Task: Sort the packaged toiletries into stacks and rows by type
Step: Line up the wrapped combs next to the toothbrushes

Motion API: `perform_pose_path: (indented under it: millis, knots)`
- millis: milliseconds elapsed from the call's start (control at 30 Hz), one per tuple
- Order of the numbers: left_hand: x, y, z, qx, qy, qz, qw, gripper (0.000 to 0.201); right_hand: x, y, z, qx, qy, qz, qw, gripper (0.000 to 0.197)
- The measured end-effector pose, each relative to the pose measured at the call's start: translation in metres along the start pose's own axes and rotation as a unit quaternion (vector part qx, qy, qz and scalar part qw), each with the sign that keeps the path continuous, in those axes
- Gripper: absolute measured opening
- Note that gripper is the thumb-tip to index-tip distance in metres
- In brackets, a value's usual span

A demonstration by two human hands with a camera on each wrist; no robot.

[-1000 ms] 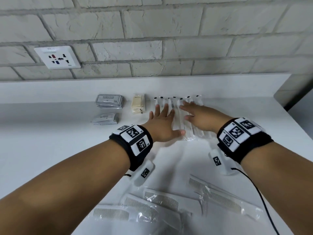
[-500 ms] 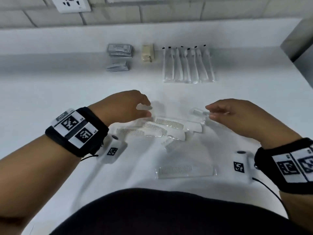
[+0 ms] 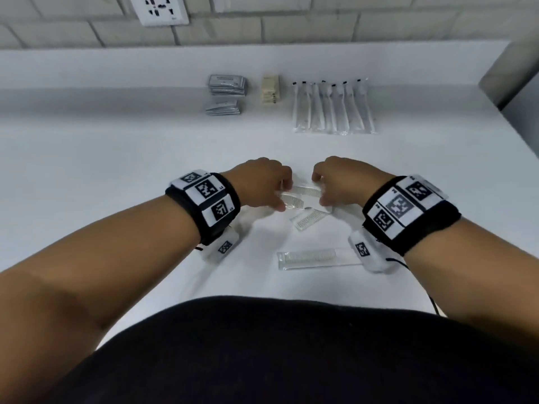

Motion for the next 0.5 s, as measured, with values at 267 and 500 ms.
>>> perform_pose_path:
  millis: [267, 500]
  knots:
    - [-0.001, -0.001, 0.003, 0.027, -0.004, -0.029, 0.999, 0.042, -0.022, -0.012, -0.016, -0.052, -0.001, 0.046, 0.998, 0.039]
    - [-0.005, 0.008, 0.006, 0.034, 0.011, -0.026, 0.999, 0.028, -0.007, 0.022, -0.031, -0.108, -0.005, -0.048, 0.993, 0.02]
Point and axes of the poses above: each hand's wrist, its own x-axis away from the middle knuckle, its own y-axis out of the back of the hand, z = x × y, the point moved 9 cm from there along -x, towards the middle knuckle, and after that the axes turned 2 degrees about -y, right-handed, at the moved point
